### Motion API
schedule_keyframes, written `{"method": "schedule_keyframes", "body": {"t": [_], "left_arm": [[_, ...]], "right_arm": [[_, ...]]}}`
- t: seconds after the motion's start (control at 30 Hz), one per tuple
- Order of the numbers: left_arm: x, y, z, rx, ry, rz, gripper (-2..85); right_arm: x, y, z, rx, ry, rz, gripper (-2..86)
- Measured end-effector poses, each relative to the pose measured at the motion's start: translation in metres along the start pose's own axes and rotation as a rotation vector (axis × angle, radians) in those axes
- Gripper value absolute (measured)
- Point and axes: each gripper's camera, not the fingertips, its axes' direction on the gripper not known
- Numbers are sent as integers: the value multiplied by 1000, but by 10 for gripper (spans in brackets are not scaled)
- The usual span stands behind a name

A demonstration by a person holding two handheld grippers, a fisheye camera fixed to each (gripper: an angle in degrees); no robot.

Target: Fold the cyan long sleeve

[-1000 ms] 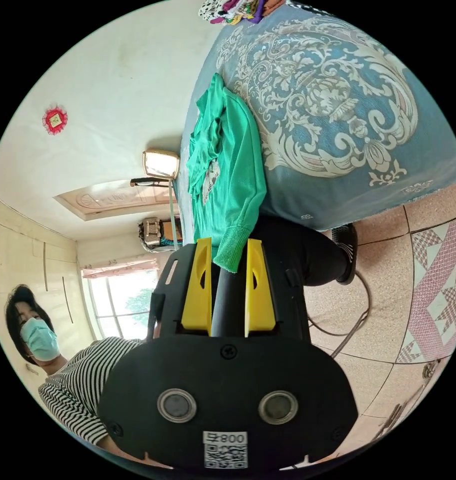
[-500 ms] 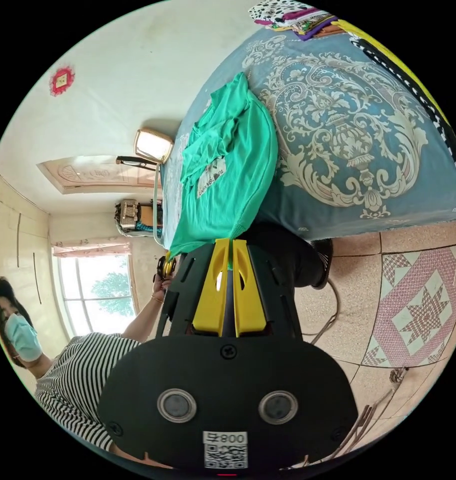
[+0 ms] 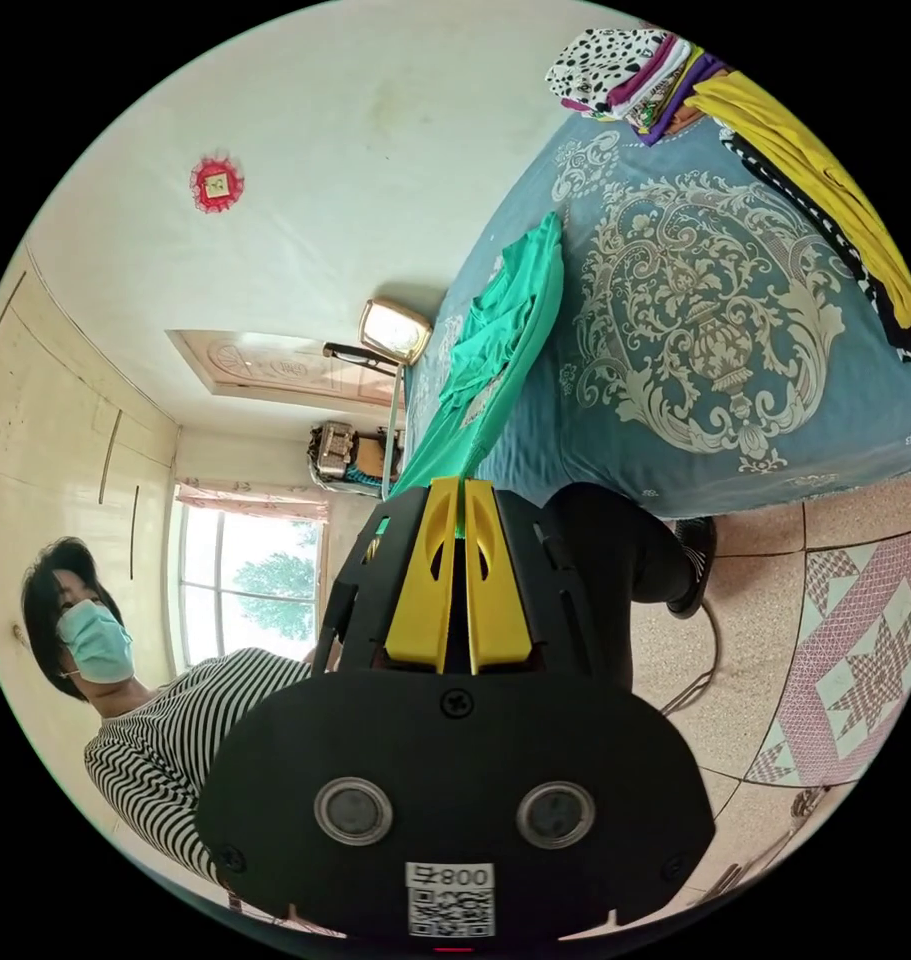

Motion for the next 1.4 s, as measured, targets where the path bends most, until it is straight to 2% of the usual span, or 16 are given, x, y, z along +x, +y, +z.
{"method": "schedule_keyframes", "body": {"t": [0.4, 0.8, 1.1, 1.4], "left_arm": [[15, 35, -21, 33, 77, 55, 21], [-12, 48, -26, 61, 120, 68, 21], [-56, -16, 25, 87, 160, 51, 22], [-92, -144, 106, 58, 131, 94, 21]], "right_arm": [[-22, 49, -50, -4, -34, -88, 4], [-12, 95, -83, -35, -46, -115, 5], [29, 47, -77, -8, -114, -69, 4], [55, -60, -72, 31, -148, -75, 4]]}}
